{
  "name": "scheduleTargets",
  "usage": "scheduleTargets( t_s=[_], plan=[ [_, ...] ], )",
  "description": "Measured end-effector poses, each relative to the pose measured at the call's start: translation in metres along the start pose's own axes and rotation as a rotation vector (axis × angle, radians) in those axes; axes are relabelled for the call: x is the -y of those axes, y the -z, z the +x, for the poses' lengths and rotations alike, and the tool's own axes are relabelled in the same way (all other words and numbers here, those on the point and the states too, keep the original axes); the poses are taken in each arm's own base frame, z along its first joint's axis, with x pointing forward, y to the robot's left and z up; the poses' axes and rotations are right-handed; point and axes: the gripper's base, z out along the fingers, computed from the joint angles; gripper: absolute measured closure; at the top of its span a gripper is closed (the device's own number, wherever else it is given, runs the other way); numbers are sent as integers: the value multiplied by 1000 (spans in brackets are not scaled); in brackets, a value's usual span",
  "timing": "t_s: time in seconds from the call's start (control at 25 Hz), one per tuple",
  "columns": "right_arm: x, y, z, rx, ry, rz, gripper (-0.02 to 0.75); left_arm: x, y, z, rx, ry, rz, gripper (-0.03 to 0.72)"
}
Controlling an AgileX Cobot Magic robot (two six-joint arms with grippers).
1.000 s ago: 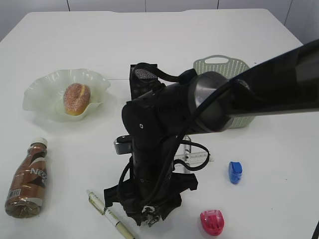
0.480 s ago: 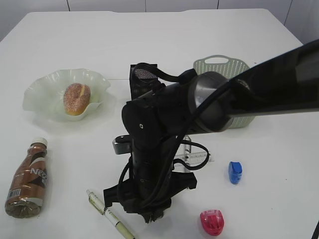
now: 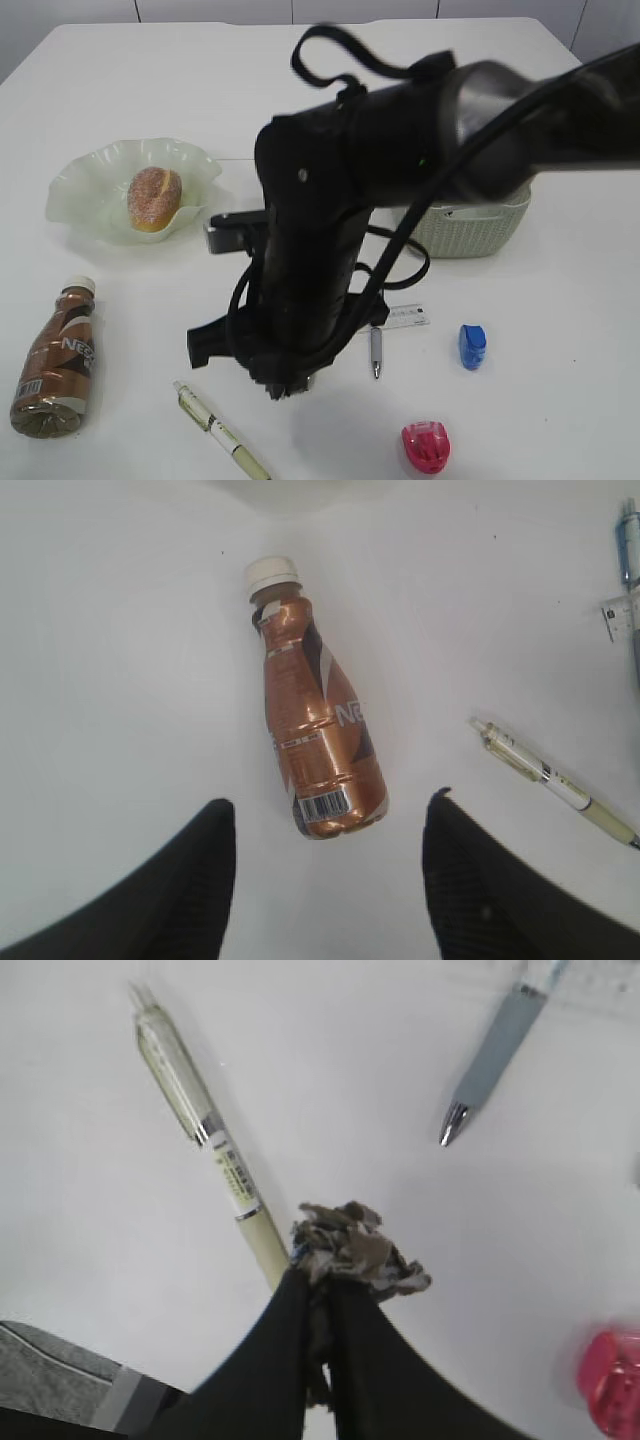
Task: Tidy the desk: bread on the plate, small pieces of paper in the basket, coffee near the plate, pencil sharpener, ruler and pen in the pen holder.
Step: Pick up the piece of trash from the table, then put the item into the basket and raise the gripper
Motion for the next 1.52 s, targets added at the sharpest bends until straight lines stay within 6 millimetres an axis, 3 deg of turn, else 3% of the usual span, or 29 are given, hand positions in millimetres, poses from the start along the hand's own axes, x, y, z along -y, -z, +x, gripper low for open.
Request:
scheduleTargets(
  t_s=[0.2, 0.4, 0.56, 0.76, 0.88, 1.08, 1.2, 1.36, 1.44, 1.52],
  plan=[
    [20, 62, -5, 154, -9, -38, 707, 0, 0, 0, 0, 0, 0, 255],
    [78, 120, -20, 364, -150, -58, 707, 0, 0, 0, 0, 0, 0, 255],
    [132, 138, -33, 478, -281, -36, 707, 0, 0, 0, 0, 0, 0, 255],
    [180, 154, -46, 653, -357, 6, 707, 0, 0, 0, 0, 2, 3, 255],
    [199, 153, -55, 736, -371, 37, 707, 0, 0, 0, 0, 3, 5, 255],
    [218, 124, -78, 730, -388, 64, 661, 1, 0, 0, -1, 7, 10, 255],
    [223, 108, -93, 706, -391, 67, 519, 1, 0, 0, -1, 7, 10, 255],
    [226, 101, -105, 678, -403, 68, 238, 1, 0, 0, -1, 7, 10, 255],
    [225, 105, -106, 672, -411, 66, 176, 1, 0, 0, -1, 7, 10, 255],
    [224, 109, -105, 636, -416, 68, 169, 1, 0, -1, 9, 7, 11, 255]
  ],
)
